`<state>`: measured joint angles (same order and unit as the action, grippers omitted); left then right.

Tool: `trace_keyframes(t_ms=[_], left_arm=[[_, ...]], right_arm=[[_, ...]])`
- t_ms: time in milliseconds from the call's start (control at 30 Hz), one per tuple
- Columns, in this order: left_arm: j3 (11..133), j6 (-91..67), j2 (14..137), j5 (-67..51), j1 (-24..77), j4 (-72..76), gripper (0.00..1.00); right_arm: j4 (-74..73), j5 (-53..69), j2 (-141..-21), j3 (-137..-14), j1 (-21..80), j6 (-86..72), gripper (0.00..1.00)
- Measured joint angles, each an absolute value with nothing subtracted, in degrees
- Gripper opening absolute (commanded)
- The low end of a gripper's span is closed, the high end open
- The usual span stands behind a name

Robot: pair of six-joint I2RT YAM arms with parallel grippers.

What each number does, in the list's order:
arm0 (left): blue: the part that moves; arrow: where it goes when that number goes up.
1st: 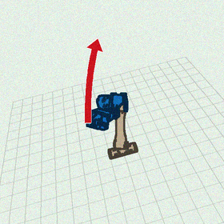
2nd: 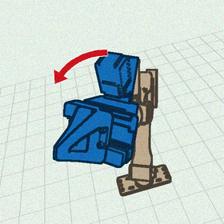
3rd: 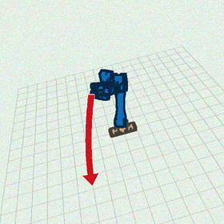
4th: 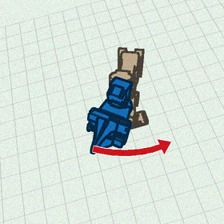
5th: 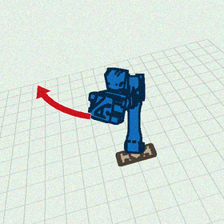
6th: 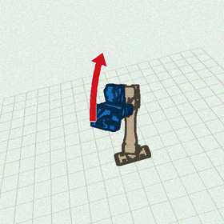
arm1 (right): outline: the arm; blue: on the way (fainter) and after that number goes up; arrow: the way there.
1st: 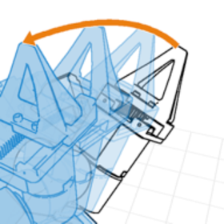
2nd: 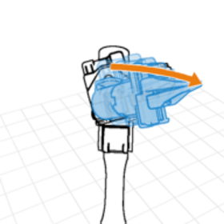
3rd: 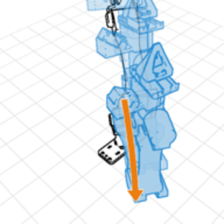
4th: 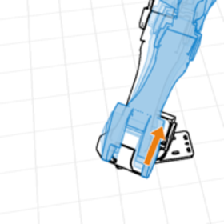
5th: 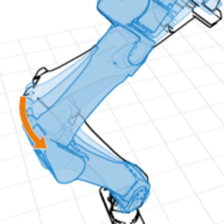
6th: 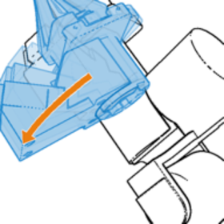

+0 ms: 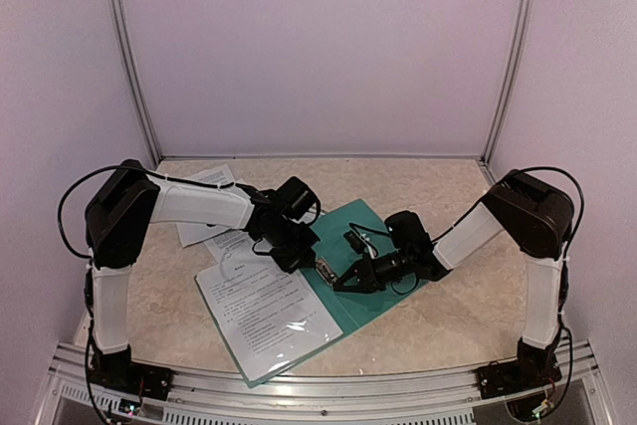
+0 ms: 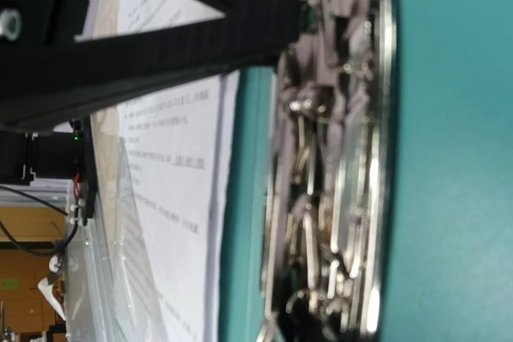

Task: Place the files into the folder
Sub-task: Open the spring clip on the folder at the center of the board.

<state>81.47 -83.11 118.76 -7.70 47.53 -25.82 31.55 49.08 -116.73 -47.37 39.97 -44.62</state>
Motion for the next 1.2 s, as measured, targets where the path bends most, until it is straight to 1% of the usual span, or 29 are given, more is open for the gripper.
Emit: trace_keyframes(t_ms=[467, 967, 1200], left_arm=[[81.91, -82.41, 119.02, -7.70, 47.53, -26.17, 0.00], [82.98, -82.00, 119.46, -7.01, 47.35, -28.03, 0.00], [83.85, -81.38, 119.98, -7.03, 47.22, -28.80, 0.00]], right_arm=[[28.40, 48.38, -116.68, -48.34, 40.12, -43.59, 0.00], [22.28, 45.82, -116.84, -50.76, 40.45, -37.15, 0.00], [22.20, 44.88, -116.71, -50.78, 40.62, -36.14, 0.00]])
